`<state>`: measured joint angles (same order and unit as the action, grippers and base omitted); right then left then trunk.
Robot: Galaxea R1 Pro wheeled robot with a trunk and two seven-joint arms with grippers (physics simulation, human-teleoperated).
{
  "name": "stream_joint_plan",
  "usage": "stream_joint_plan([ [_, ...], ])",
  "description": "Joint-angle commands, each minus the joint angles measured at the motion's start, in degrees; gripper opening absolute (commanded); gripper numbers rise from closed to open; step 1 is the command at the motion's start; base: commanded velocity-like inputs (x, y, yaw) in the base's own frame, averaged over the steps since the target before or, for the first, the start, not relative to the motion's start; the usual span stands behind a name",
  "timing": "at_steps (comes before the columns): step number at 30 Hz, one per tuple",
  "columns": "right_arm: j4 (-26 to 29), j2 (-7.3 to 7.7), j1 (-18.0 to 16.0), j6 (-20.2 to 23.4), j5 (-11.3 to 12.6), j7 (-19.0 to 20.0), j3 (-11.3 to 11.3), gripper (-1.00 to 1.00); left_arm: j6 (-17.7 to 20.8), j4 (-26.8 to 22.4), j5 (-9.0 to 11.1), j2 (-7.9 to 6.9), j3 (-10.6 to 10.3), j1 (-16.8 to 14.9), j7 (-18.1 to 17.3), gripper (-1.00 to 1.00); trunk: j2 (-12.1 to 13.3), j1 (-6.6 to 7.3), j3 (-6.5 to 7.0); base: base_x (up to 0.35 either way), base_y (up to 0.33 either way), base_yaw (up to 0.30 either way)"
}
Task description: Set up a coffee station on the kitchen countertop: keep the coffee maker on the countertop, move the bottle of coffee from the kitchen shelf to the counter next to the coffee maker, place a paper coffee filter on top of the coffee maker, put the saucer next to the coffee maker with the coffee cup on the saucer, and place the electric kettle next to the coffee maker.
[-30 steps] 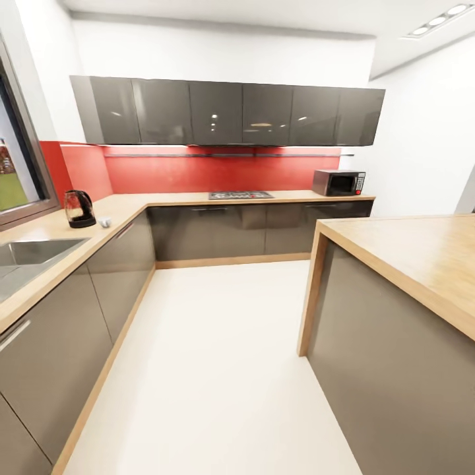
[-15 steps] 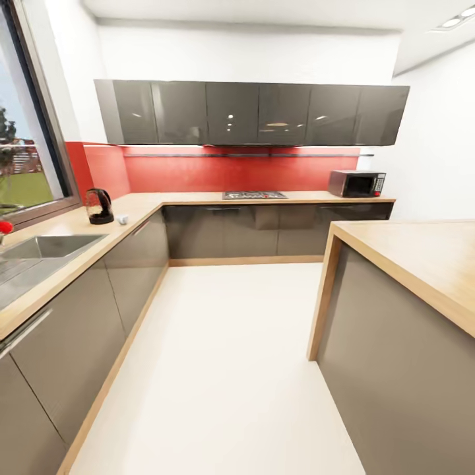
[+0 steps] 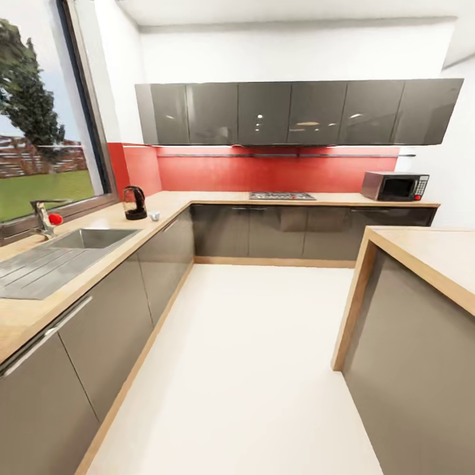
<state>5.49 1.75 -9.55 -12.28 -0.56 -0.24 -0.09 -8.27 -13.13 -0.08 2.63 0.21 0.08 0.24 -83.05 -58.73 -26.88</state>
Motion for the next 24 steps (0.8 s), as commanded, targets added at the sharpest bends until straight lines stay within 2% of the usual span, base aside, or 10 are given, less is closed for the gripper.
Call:
stream_joint_plan([
  [1, -0.04, -0.01, -0.03, -0.19, -0.06, -0.02, 0.0, 1.0, -0.11, -0.05, -0.01, 0.01, 0.03, 0.01, 0.03, 1.0, -0.03, 0.0, -0.05, 0.0, 0.0, 0.268],
  [19, -0.04, -0.08, -0.03, -0.2, -0.06, -0.03, 0.0, 1.0, -0.12, -0.05, -0.01, 0.01, 0.02, 0.01, 0.03, 1.0, -0.03, 0.0, -0.05, 0.0, 0.0, 0.268],
  [24, -0.04, -0.04, -0.03, -0.08, -0.06, 0.1, -0.06, 1.0, -0.15, -0.05, -0.01, 0.01, -0.03, 0.01, 0.03, 1.0, -0.03, 0.0, -0.05, 0.136, -0.088, 0.126],
])
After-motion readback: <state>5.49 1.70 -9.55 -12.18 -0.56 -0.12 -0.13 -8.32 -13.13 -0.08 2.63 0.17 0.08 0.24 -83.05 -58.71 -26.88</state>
